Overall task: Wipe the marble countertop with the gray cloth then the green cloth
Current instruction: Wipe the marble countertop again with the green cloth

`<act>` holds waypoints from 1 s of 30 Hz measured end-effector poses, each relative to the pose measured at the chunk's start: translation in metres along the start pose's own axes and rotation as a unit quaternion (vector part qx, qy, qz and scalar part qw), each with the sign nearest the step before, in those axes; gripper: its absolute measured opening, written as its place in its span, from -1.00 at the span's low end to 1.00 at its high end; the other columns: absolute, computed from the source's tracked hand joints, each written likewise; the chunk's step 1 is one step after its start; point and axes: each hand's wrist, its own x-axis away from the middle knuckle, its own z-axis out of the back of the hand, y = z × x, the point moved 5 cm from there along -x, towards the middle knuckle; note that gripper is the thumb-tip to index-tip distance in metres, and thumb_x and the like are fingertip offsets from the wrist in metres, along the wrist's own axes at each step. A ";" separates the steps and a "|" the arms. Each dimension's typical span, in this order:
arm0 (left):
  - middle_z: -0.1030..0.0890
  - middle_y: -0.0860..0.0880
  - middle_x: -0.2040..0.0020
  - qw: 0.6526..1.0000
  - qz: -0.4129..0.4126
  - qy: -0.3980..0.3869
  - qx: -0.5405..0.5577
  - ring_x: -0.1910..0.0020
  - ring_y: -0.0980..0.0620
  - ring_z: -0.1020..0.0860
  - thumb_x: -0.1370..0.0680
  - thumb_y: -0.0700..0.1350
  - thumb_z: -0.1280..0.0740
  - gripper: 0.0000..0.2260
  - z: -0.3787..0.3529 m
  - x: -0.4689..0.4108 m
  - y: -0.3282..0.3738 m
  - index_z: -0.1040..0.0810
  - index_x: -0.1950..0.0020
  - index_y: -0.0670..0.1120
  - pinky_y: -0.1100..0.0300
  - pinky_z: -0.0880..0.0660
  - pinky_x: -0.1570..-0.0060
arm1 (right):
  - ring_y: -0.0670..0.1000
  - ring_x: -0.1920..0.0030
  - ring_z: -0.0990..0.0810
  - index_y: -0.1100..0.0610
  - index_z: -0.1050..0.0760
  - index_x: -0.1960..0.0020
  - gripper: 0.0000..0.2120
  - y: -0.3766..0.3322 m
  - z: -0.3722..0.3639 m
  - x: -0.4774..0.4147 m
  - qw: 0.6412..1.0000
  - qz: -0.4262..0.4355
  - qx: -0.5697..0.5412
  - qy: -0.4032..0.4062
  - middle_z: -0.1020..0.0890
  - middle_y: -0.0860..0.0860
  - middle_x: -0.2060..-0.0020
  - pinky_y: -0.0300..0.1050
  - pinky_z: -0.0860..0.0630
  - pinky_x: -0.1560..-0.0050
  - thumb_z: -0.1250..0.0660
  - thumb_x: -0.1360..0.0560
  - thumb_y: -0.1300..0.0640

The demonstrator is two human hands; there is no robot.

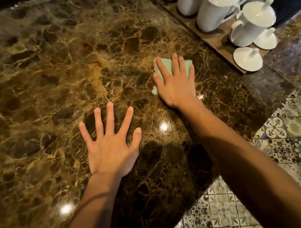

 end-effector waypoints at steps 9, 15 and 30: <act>0.29 0.03 -0.65 1.000 -0.003 -0.003 -0.003 -0.60 -0.10 0.37 -0.60 0.37 0.22 -0.47 -0.001 0.000 -0.001 0.27 -0.56 0.38 -0.37 0.30 -0.49 | 0.15 -0.65 0.12 -0.19 0.08 -0.66 -0.45 0.004 -0.036 0.248 0.999 0.048 0.009 -0.007 0.03 0.11 -0.67 0.32 0.01 -0.58 0.09 -0.70 -0.22; 0.25 0.03 -0.66 1.000 -0.008 0.007 -0.008 -0.61 -0.11 0.32 -0.61 0.37 0.21 -0.47 -0.002 0.000 -0.001 0.24 -0.57 0.37 -0.38 0.27 -0.49 | 0.15 -0.65 0.09 -0.20 0.05 -0.66 -0.46 0.006 -0.033 0.233 0.999 0.038 0.003 -0.007 -0.01 0.12 -0.66 0.29 0.03 -0.59 0.12 -0.70 -0.23; 0.18 0.02 -0.67 1.000 -0.019 0.016 -0.016 -0.63 -0.13 0.25 -0.62 0.36 0.17 -0.47 -0.006 0.000 -0.004 0.17 -0.58 0.36 -0.39 0.21 -0.50 | 0.15 -0.64 0.24 -0.24 0.15 -0.65 -0.44 0.065 0.029 -0.094 0.998 -0.049 -0.017 -0.046 0.16 0.10 -0.66 0.27 0.31 -0.57 0.20 -0.67 -0.27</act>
